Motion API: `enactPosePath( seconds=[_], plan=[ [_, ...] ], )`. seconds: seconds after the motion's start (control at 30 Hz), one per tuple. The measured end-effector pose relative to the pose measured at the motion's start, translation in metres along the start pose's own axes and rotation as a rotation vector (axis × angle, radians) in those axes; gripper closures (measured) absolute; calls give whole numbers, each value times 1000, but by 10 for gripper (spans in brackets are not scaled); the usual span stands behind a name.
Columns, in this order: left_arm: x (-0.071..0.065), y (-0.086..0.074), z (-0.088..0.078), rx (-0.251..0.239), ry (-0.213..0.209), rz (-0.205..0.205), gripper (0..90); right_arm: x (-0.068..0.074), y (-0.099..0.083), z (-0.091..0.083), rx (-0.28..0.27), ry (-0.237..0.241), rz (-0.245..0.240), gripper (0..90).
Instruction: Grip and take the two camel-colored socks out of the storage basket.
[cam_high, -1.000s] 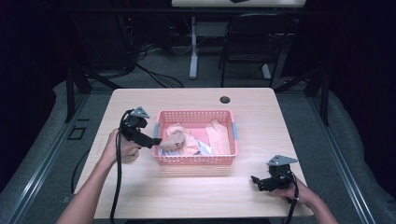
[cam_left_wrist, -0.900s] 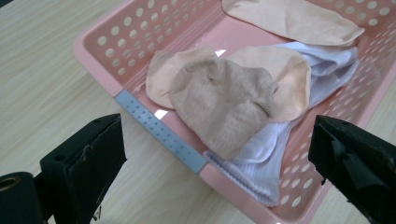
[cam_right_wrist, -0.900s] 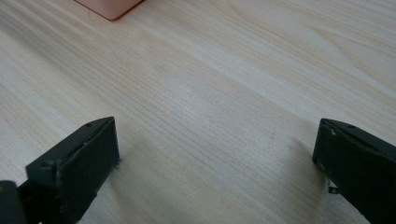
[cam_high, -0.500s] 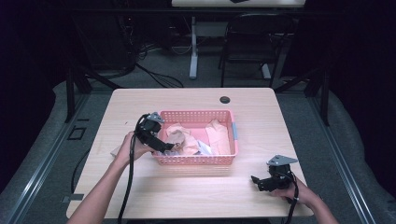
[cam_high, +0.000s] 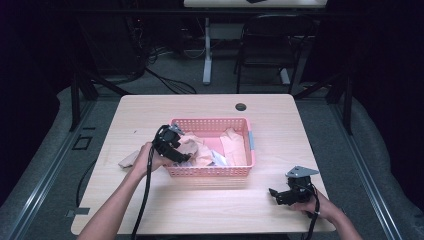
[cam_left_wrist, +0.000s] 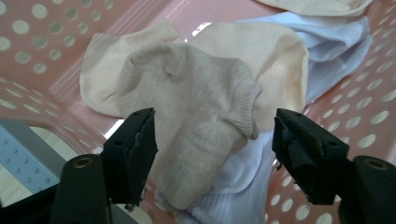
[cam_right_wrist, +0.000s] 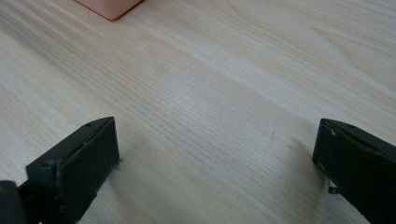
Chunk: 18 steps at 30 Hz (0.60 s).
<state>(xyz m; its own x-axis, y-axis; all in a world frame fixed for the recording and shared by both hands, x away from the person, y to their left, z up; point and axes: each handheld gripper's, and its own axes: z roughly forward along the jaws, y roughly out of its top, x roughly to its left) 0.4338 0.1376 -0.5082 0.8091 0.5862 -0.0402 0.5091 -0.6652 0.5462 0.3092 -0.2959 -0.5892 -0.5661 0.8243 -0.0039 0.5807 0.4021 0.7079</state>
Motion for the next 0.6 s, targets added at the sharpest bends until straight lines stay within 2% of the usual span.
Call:
enactPosePath(
  seconds=[0.1, 0.13, 0.17, 0.2, 0.27, 0.37, 0.5, 0.6],
  plan=[
    [-1, 0, 3, 15, 10, -4, 384, 0, 0, 0, 0, 0, 0, 0],
    [-1, 1, 5, 41, 22, -4, 401, 0, 0, 0, 0, 0, 0, 0],
    [-1, 1, 5, 41, 22, -4, 456, 0, 0, 0, 0, 0, 0, 0],
    [-2, 1, 5, 49, 23, -5, 456, 0, 0, 0, 0, 0, 0, 0],
    [-2, 1, 5, 59, 29, 0, 529, 0, 0, 0, 0, 0, 0, 0],
    [-3, 2, 5, 74, 27, 11, 661, 0, 0, 0, 0, 0, 0, 0],
    [-3, 2, 3, 80, 19, 24, 783, 0, 0, 0, 0, 0, 0, 0],
    [-2, 2, -1, 75, -1, 24, 810, 0, 0, 0, 1, 0, 0, 0]
  ],
)
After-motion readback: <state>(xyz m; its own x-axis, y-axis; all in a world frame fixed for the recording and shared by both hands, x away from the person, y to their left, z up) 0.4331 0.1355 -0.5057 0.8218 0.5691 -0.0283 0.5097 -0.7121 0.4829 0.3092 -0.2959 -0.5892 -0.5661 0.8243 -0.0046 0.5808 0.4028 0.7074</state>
